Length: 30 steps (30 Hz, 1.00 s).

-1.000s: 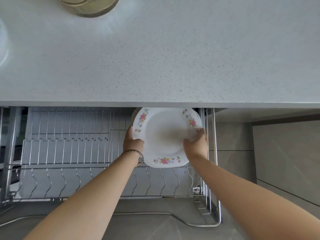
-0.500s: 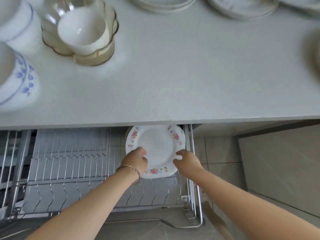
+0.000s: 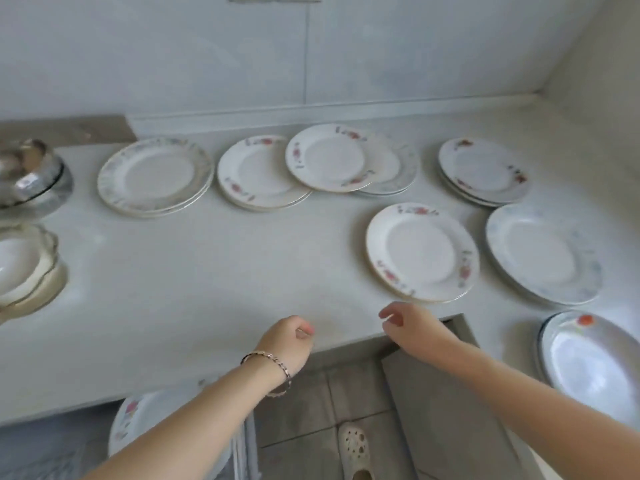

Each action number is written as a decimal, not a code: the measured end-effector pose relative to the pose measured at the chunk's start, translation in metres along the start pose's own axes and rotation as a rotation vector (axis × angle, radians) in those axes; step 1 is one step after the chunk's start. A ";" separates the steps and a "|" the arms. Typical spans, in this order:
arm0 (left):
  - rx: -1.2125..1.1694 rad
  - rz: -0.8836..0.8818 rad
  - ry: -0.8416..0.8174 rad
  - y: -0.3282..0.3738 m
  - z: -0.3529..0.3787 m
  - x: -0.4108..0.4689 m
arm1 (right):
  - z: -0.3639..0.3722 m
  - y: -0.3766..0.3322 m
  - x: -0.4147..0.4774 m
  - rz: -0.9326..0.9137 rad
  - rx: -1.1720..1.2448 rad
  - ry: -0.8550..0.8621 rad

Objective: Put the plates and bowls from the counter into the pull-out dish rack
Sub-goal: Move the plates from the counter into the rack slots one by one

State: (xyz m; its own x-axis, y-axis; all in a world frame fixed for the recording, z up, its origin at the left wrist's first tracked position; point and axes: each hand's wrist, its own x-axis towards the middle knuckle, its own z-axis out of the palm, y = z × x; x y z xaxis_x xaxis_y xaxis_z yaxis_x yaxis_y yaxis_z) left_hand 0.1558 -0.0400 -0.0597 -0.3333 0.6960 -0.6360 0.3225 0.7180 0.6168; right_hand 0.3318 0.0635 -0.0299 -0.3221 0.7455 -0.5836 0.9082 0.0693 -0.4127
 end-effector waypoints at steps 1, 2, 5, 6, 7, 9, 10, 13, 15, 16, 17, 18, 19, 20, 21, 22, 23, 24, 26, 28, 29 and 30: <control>-0.028 0.000 0.010 0.020 0.013 0.011 | -0.021 0.012 0.014 0.000 0.000 0.044; -0.040 0.004 0.021 0.040 0.025 0.022 | -0.040 0.023 0.027 -0.001 -0.002 0.086; -0.062 -0.051 0.050 0.095 0.053 0.055 | -0.092 0.047 0.068 -0.010 -0.008 0.182; -0.108 -0.091 0.053 0.108 0.060 0.068 | -0.106 0.053 0.081 -0.006 -0.009 0.203; -0.158 -0.139 0.056 0.121 0.066 0.078 | -0.118 0.059 0.095 0.006 -0.005 0.220; -0.240 -0.243 0.058 0.139 0.075 0.096 | -0.134 0.071 0.122 0.045 -0.024 0.245; -0.277 -0.289 0.055 0.144 0.079 0.104 | -0.138 0.075 0.135 0.072 -0.047 0.254; -0.424 -0.378 0.097 0.156 0.090 0.114 | -0.139 0.083 0.157 0.140 -0.058 0.230; -0.450 -0.384 0.146 0.156 0.096 0.117 | -0.133 0.086 0.164 0.170 0.006 0.197; -0.450 -0.380 0.172 0.154 0.099 0.119 | -0.131 0.089 0.167 0.185 0.038 0.195; -0.442 -0.381 0.187 0.155 0.100 0.117 | -0.131 0.092 0.172 0.199 0.059 0.199; -0.431 -0.373 0.203 0.154 0.101 0.119 | -0.132 0.095 0.175 0.214 0.070 0.195; -0.413 -0.365 0.212 0.154 0.100 0.119 | -0.136 0.097 0.178 0.225 0.087 0.179; -0.381 -0.352 0.220 0.151 0.098 0.119 | -0.138 0.096 0.178 0.233 0.107 0.150; -0.345 -0.338 0.219 0.151 0.096 0.115 | -0.141 0.096 0.176 0.252 0.137 0.124; -0.316 -0.322 0.220 0.150 0.095 0.115 | -0.144 0.096 0.173 0.274 0.158 0.107; -0.308 -0.324 0.226 0.148 0.093 0.110 | -0.143 0.095 0.169 0.282 0.166 0.096; -0.302 -0.329 0.224 0.143 0.090 0.107 | -0.141 0.093 0.164 0.277 0.153 0.089; -0.326 -0.328 0.236 0.132 0.081 0.094 | -0.133 0.085 0.150 0.233 0.147 0.097; -0.362 -0.298 0.267 0.118 0.065 0.074 | -0.125 0.071 0.130 0.179 0.130 0.090; -0.371 -0.279 0.280 0.109 0.054 0.061 | -0.119 0.061 0.118 0.145 0.119 0.083; -0.383 -0.260 0.301 0.098 0.043 0.048 | -0.113 0.050 0.105 0.110 0.111 0.075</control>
State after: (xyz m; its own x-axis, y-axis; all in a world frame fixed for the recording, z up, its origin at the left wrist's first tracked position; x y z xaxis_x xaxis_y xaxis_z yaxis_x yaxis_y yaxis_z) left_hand 0.2097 0.0639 -0.0493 -0.6155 0.4242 -0.6643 -0.1314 0.7758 0.6172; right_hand 0.3740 0.2199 -0.0328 -0.1975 0.7924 -0.5772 0.9006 -0.0859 -0.4262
